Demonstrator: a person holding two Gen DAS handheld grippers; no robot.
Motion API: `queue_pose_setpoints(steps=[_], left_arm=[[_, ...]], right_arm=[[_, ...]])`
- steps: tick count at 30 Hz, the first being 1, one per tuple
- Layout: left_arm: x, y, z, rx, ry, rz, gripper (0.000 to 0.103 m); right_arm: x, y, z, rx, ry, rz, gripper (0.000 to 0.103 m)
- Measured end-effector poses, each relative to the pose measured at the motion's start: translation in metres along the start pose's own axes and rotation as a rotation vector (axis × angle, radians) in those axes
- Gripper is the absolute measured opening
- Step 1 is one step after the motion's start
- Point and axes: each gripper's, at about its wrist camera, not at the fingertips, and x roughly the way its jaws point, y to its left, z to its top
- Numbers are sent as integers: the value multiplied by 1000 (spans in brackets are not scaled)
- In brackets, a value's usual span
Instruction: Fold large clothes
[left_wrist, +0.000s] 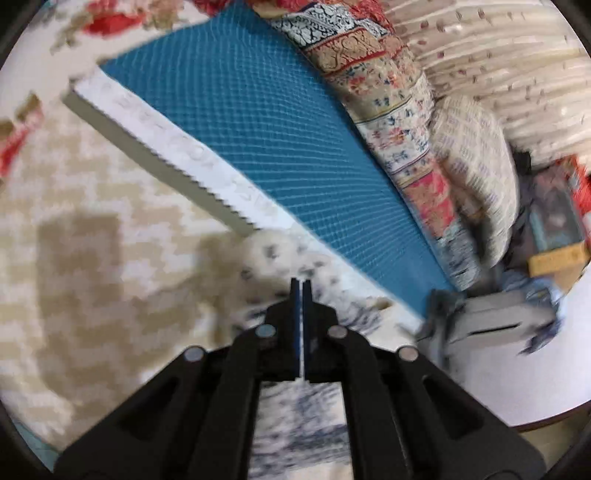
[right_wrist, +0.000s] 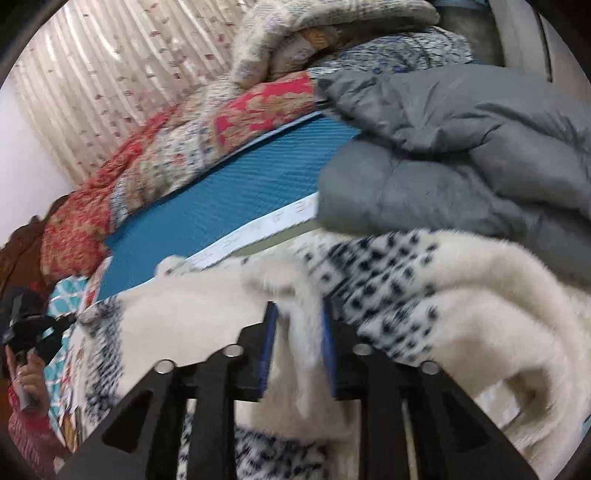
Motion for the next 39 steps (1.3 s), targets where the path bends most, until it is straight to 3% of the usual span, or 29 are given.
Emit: queue_pose_setpoints(steps=[1, 3, 5, 7, 8, 10, 12, 16, 17, 18, 21, 25, 26, 28, 29, 30, 31, 32, 33, 36, 37, 39], left_arm=[[2, -1, -7, 22, 12, 80, 0], [9, -7, -25, 92, 45, 180, 0], [20, -18, -49, 181, 100, 202, 1], [38, -34, -73, 269, 157, 224, 14], [50, -43, -85, 328, 170, 278, 20], [66, -50, -98, 417, 159, 357, 14], [60, -42, -97, 386, 153, 335, 4], [4, -6, -93, 305, 82, 303, 0], [-6, 5, -94, 285, 64, 345, 0], [-11, 15, -97, 276, 55, 376, 0], [-12, 32, -104, 236, 92, 355, 0], [-11, 13, -107, 219, 87, 221, 0], [-7, 6, -106, 229, 92, 207, 4], [13, -16, -107, 271, 108, 199, 29], [26, -24, -106, 300, 116, 214, 50], [38, -30, -106, 326, 117, 232, 52], [54, -34, -108, 360, 123, 266, 50], [61, -33, -111, 380, 129, 297, 21], [69, -33, -112, 398, 135, 335, 16], [63, -23, -108, 370, 62, 332, 14], [58, -16, -105, 341, 26, 336, 14], [59, -2, -101, 283, -10, 395, 18]], right_arm=[[-3, 1, -2, 1, 7, -2, 76], [-8, 0, -5, 4, 6, 14, 68], [-8, 0, -6, -7, 5, 13, 65], [-2, 0, -7, -2, 26, 26, 63], [0, 0, -9, 6, 37, 26, 63], [6, 4, -7, 15, 63, 39, 63], [2, 8, -4, 1, 69, 62, 63], [-9, 32, 18, -107, 36, 137, 63], [-4, 44, 27, -150, 40, 153, 63], [6, 59, 37, -192, 59, 157, 63], [50, 99, 60, -268, 124, 194, 63], [124, 130, 79, -296, 253, 157, 63], [141, 134, 80, -288, 296, 162, 63], [171, 139, 74, -278, 391, 173, 63], [180, 140, 70, -285, 423, 169, 63], [192, 143, 64, -302, 454, 134, 63], [197, 146, 60, -311, 458, 102, 73], [196, 146, 61, -309, 435, 110, 91], [189, 145, 67, -285, 373, 119, 107], [151, 131, 94, -182, 45, 127, 107], [158, 124, 95, -138, 46, 93, 107], [190, 119, 87, -141, 147, -6, 107]])
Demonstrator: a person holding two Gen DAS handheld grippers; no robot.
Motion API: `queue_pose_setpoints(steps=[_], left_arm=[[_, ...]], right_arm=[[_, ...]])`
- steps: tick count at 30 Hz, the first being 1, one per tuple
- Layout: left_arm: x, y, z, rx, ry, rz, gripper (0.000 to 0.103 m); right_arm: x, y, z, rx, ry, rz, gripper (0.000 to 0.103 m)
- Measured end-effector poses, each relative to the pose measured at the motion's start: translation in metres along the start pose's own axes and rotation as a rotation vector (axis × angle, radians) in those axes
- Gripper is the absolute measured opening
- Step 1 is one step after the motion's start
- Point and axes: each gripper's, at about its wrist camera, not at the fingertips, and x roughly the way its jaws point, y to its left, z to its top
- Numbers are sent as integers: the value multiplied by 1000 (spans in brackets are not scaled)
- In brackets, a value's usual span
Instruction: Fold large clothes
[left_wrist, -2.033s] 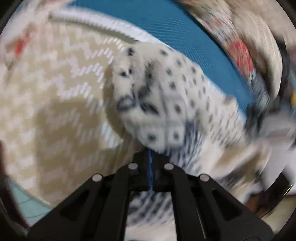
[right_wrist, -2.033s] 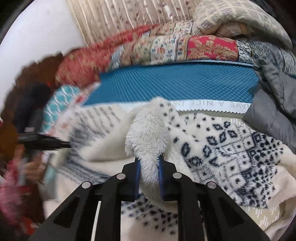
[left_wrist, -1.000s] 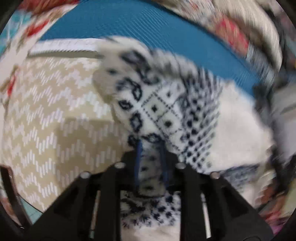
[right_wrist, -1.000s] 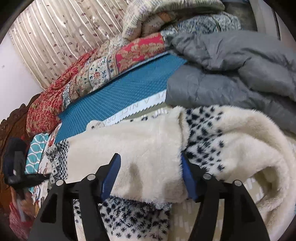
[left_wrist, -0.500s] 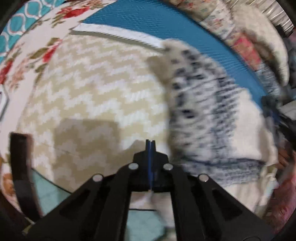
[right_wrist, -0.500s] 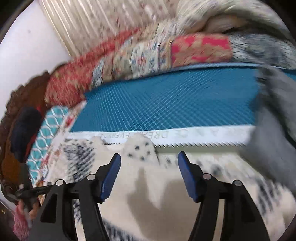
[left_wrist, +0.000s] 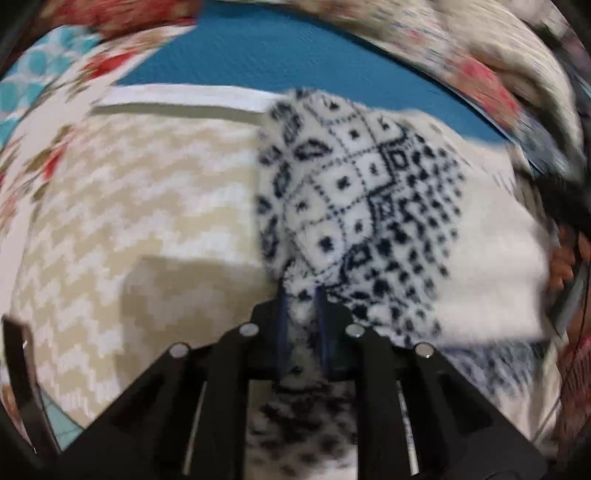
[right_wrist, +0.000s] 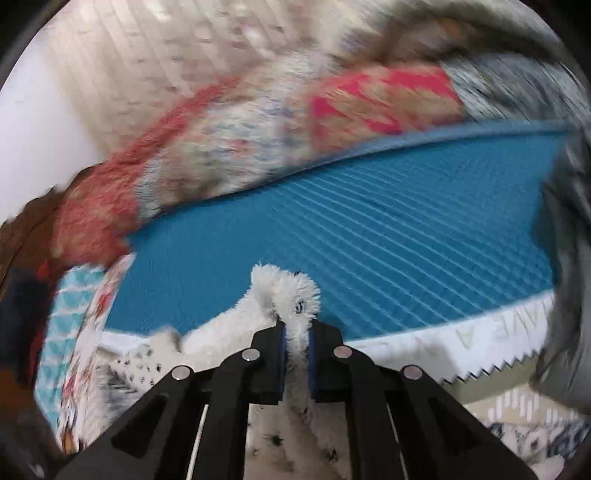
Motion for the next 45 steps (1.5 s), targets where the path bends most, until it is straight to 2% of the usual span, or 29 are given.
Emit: queue_pose_setpoints(steps=[1, 3, 5, 8, 10, 11, 13, 15, 18, 19, 21, 22, 23, 24, 26, 28, 29, 30, 33, 34, 37, 39, 41, 43, 45], left_arm=[[9, 4, 1, -29, 11, -9, 18], [16, -2, 1, -7, 0, 2, 21], [17, -19, 3, 46, -2, 41, 22], [12, -35, 14, 40, 18, 28, 24], [-4, -25, 18, -3, -3, -17, 26], [-17, -11, 11, -15, -21, -19, 28], [-34, 3, 3, -32, -51, -19, 30], [-43, 6, -5, -33, -59, -30, 30], [-42, 4, -12, -6, -45, -22, 30], [-43, 6, -18, 0, -41, -19, 30], [-36, -3, -20, 19, -35, -9, 30], [-31, -8, -21, 37, -35, 12, 30], [-28, -6, -23, 49, -29, 34, 29], [-23, -6, -26, 53, -13, 57, 20], [-23, -3, -28, 45, -19, 46, 17], [-22, -2, -27, 39, -37, 82, 17], [-19, -2, -25, 32, -33, 93, 17], [-15, -2, -24, 28, -27, 101, 17], [-5, -7, -22, 45, -26, 145, 20], [-5, -9, -21, 56, -25, 154, 20], [-18, -6, -21, 52, -25, 122, 20], [-30, 3, -22, 28, -31, 92, 20], [-45, 12, -25, -10, -52, 71, 20], [-63, 21, -31, -47, -85, 32, 20], [-84, 22, -41, -55, -115, -37, 20]], right_arm=[[19, -3, -5, -10, 67, -33, 107], [21, -4, -11, -30, 14, -11, 105], [12, 0, -8, -32, 22, -19, 102], [-29, 7, -4, -78, -29, 30, 99], [-71, 4, -12, -98, -78, 66, 86], [-87, 0, -17, -109, -92, 59, 81], [-125, -17, -35, -149, -133, 34, 62], [-140, -35, -47, -162, -150, -16, 55], [-142, -65, -67, -133, -81, -48, 55], [-134, -76, -74, -105, -32, -65, 55], [-125, -89, -83, -77, 33, -16, 57], [-120, -89, -86, -79, 61, 14, 81], [-119, -90, -88, -73, 75, 17, 99], [-124, -88, -85, -45, 51, 46, 107], [-145, -77, -75, -60, -71, 91, 107], [-155, -71, -61, -46, -157, 116, 107], [-149, -73, -55, -21, -154, 119, 107], [-132, -78, -51, 6, -114, 94, 107], [-70, -90, -58, -2, 92, -77, 97], [-71, -95, -61, 25, 71, -46, 96], [-114, -113, -63, 176, -52, 51, 89], [-144, -119, -69, 193, -97, 86, 84], [-182, -131, -84, 202, -138, 97, 81], [-224, -146, -113, 206, -184, 108, 77], [-250, -164, -139, 251, -185, 189, 69]])
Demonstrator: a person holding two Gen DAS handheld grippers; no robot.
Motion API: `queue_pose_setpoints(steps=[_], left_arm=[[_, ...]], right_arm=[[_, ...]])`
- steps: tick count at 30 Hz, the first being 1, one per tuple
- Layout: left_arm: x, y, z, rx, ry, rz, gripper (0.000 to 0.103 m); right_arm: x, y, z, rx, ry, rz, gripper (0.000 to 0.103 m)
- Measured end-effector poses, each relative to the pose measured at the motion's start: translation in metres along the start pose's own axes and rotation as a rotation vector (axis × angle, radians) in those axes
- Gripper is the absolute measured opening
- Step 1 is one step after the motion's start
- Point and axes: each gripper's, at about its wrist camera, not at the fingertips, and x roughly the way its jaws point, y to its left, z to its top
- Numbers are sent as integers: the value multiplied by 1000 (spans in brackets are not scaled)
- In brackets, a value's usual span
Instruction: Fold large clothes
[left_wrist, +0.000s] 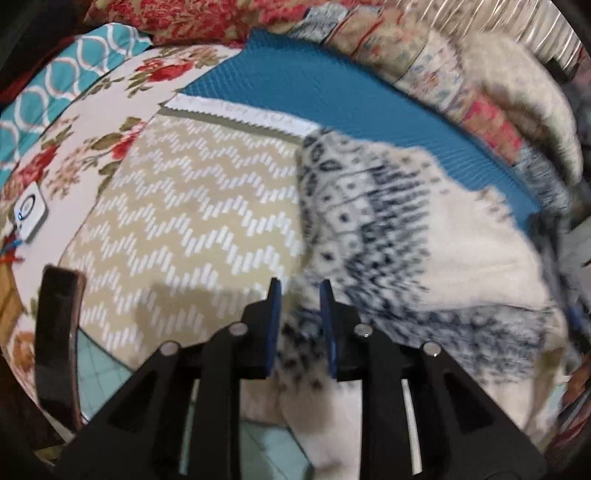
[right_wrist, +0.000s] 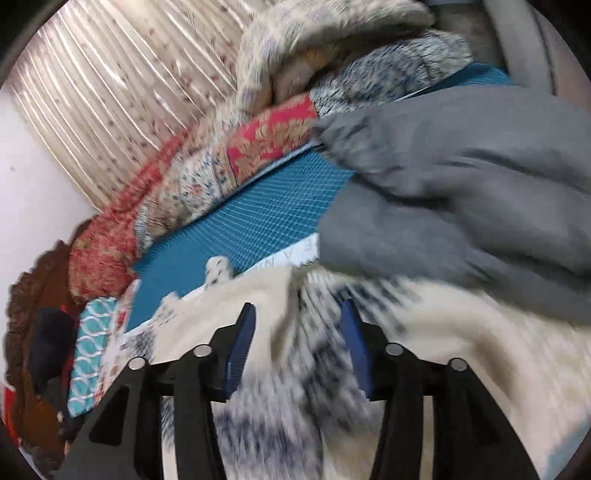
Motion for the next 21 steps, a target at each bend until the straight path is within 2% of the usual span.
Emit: queue_pose_setpoints(steps=[4, 6, 7, 9, 11, 12, 13, 16, 18, 20, 21], left_arm=[[-23, -28, -28, 119, -1, -91, 20], [-24, -44, -45, 171, 24, -134, 20], [-22, -55, -56, 209, 40, -146, 20], [-11, -63, -70, 244, 69, -127, 20], [10, -66, -83, 262, 133, -81, 20], [24, -64, -90, 265, 171, -26, 20], [38, -59, -95, 263, 209, 34, 20], [40, -49, -94, 227, 201, 12, 20], [39, -48, -90, 213, 211, 22, 20], [41, -51, -89, 230, 214, 42, 20], [41, -52, -89, 241, 212, 53, 20]], right_arm=[[-17, -38, -36, 186, 46, 55, 69], [-8, -51, -44, 237, 43, 19, 69], [1, -60, -43, 257, 27, -32, 69], [12, -77, -39, 317, 4, -101, 69], [20, -88, -30, 366, -57, -79, 69], [17, -87, -22, 355, -100, -77, 81], [6, -83, -13, 337, -156, -96, 108], [-52, -65, 9, 247, -386, -102, 110], [-70, -64, 17, 219, -443, -153, 110], [-64, -77, 19, 225, -410, -183, 110], [-51, -88, 17, 252, -336, -185, 108]])
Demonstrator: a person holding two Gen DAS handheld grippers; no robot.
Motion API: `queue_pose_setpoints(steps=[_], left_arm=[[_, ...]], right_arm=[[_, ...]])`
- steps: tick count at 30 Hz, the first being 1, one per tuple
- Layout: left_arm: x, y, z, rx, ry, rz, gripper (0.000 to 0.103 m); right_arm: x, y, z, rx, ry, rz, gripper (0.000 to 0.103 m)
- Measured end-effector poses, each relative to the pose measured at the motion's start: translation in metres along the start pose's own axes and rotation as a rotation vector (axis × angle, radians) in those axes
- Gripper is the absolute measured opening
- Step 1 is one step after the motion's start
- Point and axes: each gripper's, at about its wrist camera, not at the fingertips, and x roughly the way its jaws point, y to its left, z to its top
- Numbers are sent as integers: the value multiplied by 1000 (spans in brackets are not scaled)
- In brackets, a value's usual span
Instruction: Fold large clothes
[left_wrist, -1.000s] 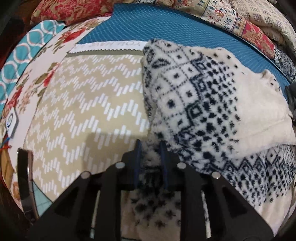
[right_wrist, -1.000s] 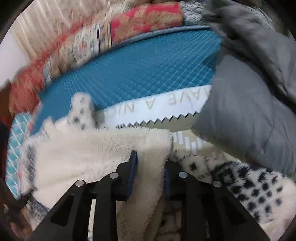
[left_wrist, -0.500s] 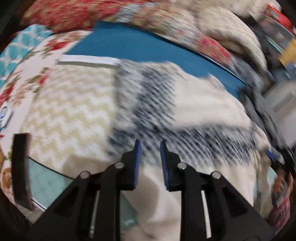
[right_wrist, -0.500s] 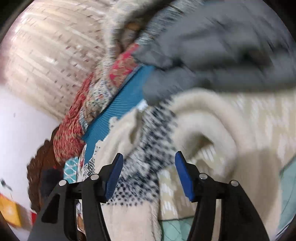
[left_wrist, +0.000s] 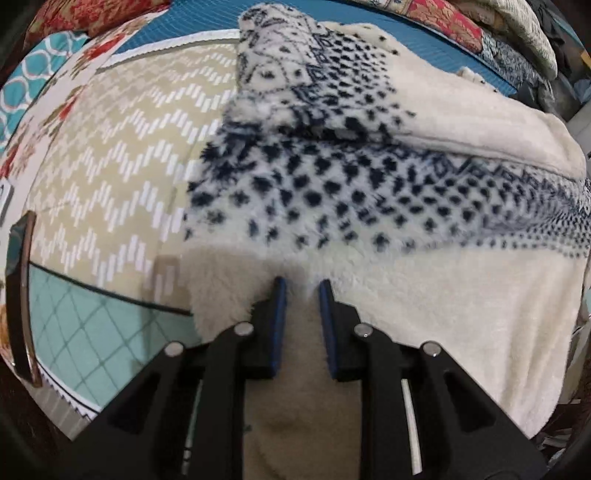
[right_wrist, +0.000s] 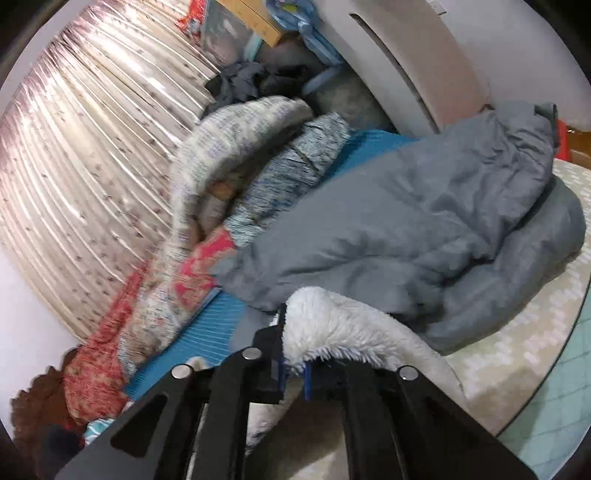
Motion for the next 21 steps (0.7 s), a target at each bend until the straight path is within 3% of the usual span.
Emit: queue_pose_setpoints(steps=[3, 6, 13, 18, 21], left_arm=[[-2, -6, 1, 26, -3, 32, 20], [-11, -9, 1, 31, 9, 9, 20], [-52, 6, -2, -15, -56, -54, 20], [-62, 8, -25, 11, -57, -90, 20], [-53, 0, -42, 29, -29, -95, 20]], right_arm=[[25, -29, -21, 106, 174, 6, 105], [32, -43, -47, 180, 266, 65, 101], [-26, -50, -78, 129, 315, 169, 85], [-86, -58, -84, -38, 167, -38, 81], [-79, -69, -94, -94, 188, -179, 77]])
